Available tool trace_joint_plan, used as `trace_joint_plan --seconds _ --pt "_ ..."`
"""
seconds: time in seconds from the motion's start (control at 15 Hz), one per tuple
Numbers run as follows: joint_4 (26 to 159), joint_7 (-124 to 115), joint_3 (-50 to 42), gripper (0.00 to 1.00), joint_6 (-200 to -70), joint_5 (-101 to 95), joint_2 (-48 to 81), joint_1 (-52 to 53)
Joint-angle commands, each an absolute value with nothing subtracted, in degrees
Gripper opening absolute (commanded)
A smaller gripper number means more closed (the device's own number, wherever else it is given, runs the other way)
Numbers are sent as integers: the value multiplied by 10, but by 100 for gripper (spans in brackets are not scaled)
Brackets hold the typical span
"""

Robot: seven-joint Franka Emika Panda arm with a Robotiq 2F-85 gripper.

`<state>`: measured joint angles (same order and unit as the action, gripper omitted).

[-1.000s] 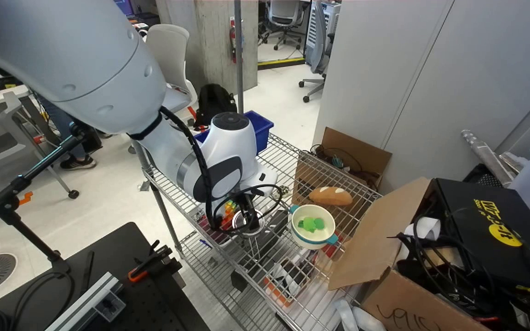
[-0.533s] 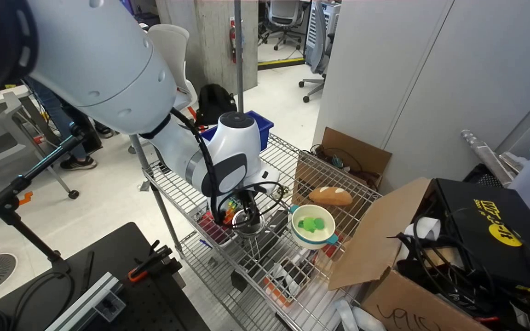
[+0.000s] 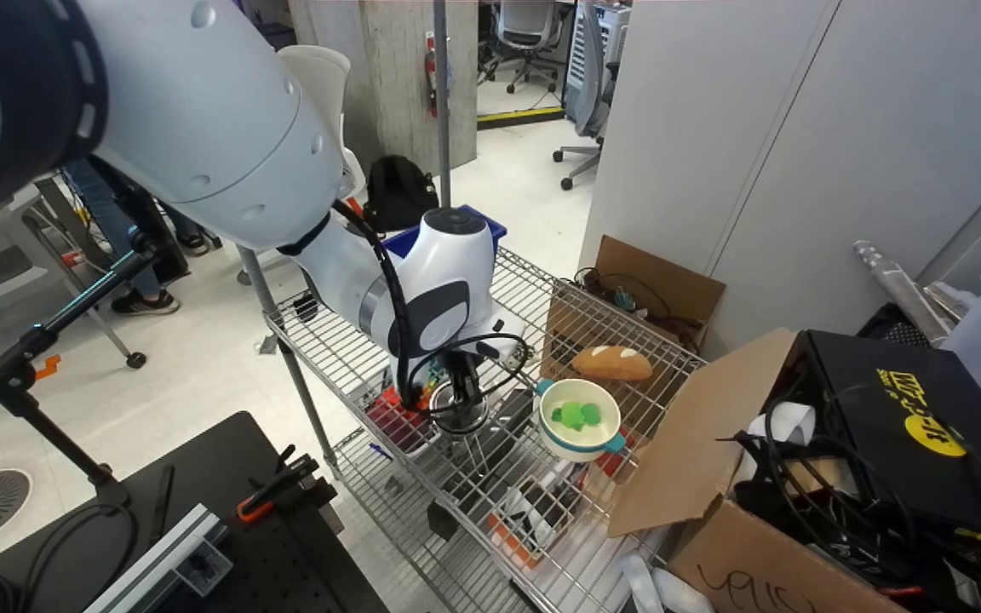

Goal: Pick up the lid from the pot and put it on the tray

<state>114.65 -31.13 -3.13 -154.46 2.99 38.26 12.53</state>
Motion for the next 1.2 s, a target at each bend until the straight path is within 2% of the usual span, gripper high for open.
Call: trace_joint_plan --seconds 0.0,0.33,0.4,1.13 --pt "1133 -324 -38 2 -1522 47 379 134" --pt "1160 -325 -39 8 -1507 64 326 125" --pt "1161 -334 -49 5 -1501 60 319 128" --pt "1139 -437 -139 5 -1450 42 346 77"
